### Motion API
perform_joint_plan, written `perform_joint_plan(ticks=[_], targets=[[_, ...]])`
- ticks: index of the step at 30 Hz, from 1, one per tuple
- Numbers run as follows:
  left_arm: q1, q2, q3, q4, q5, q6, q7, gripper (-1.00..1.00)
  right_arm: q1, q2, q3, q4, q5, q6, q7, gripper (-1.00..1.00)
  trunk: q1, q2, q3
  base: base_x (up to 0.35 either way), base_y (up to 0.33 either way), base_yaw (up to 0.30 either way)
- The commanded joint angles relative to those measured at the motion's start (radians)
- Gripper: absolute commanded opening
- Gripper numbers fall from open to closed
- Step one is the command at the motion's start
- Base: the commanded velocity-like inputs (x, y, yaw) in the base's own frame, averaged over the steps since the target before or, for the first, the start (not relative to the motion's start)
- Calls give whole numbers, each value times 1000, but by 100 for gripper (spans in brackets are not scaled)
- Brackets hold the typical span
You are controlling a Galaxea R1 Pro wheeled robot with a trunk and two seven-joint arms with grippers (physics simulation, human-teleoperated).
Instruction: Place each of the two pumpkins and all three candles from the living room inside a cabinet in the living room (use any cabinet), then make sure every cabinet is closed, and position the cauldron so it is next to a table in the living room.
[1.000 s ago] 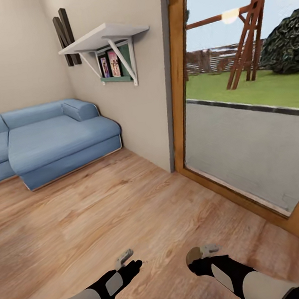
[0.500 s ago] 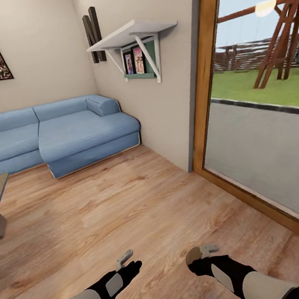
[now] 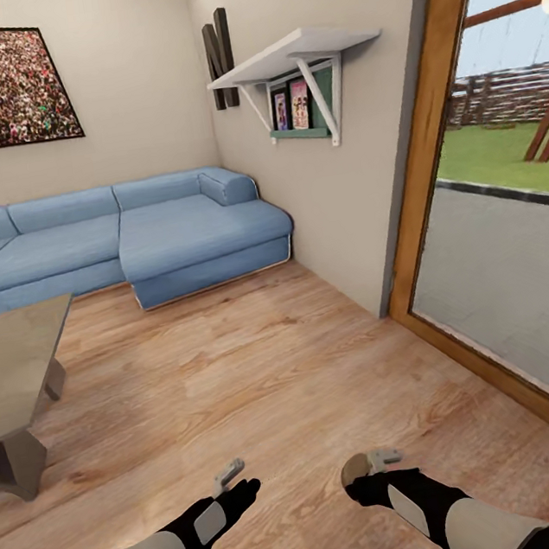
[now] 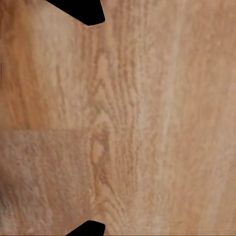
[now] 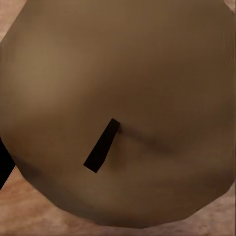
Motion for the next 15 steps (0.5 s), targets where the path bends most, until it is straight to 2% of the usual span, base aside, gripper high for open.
perform_joint_plan(ticks=[1,15], targets=[[-1,0,-8,3,11,1,-5,100,0,-1,3,-2,-2,4,1,-100,0,0,-1,-82,0,274],[-1,0,-8,3,11,1,-5,100,1,-1,3,-2,-1,4,1,-100,0,0,16,-85,0,189]])
